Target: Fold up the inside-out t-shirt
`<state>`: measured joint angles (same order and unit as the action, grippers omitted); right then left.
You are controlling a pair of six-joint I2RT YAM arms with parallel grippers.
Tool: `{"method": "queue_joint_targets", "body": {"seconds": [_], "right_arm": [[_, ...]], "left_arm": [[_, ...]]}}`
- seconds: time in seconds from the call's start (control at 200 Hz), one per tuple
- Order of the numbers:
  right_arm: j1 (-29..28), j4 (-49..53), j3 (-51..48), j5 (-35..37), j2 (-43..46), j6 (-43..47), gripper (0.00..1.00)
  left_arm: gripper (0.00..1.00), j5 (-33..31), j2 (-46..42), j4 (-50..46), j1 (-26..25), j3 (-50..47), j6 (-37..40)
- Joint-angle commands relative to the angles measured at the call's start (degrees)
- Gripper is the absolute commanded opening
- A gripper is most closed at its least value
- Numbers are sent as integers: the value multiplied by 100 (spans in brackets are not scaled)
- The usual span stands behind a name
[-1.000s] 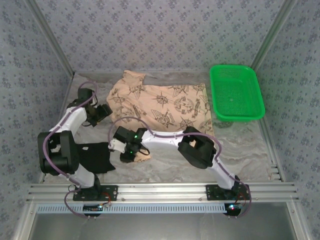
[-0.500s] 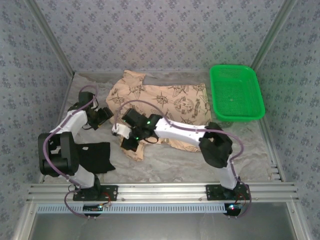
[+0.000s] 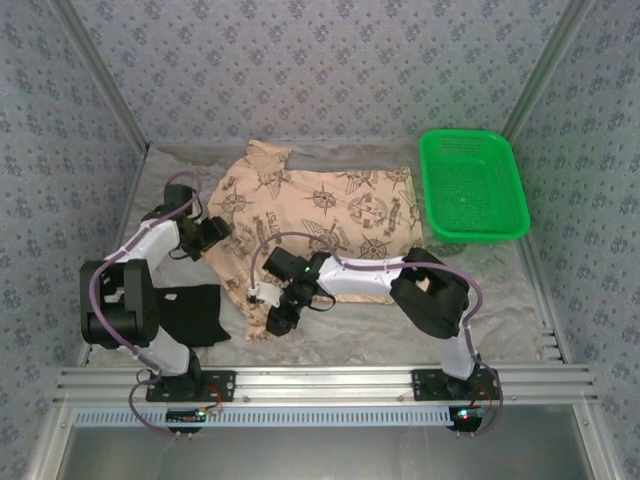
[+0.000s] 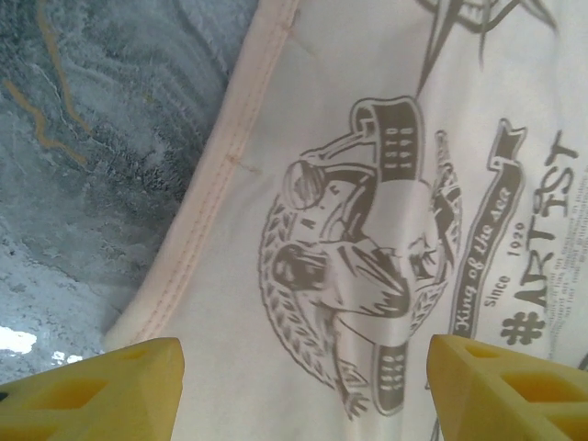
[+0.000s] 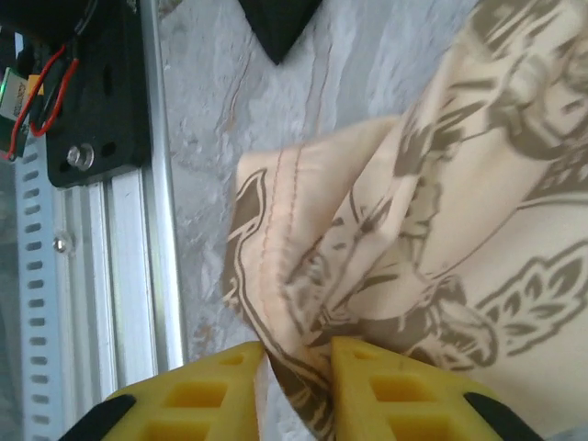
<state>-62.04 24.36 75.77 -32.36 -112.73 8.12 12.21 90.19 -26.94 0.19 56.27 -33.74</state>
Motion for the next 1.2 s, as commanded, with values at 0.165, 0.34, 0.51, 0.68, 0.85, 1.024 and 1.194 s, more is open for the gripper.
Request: {"method": "queue_joint_targets", "body": {"seconds": [0.165,0.34,0.51,0.68,0.85,1.024,1.194], "right_arm": [[257,-200,168,114,743,-301,45],[750,-213,143,2015,718,-912,49],[1051,-207,-343,3002,746,-1863,49],[1362,-372,-1229,3523,744,-2788,50],[1719,-597,-1889,3750,822,-3096,50],[2144,-467,-2025,3992,788,-2950,51],[2574,-604,-2099,3090,998,-2271,53]], "left_arm": [[71,-205,344,-7,-354,293,-25],[72,-377,895,49,-581,547,-66],[73,-958,1384,-110,-560,783,72],[74,-1155,1781,-52,-320,985,280],[75,-1044,2159,79,-195,1319,812],[75,-473,2415,14,-388,1916,1336],[76,-148,2696,-243,-479,2526,1677]]}}
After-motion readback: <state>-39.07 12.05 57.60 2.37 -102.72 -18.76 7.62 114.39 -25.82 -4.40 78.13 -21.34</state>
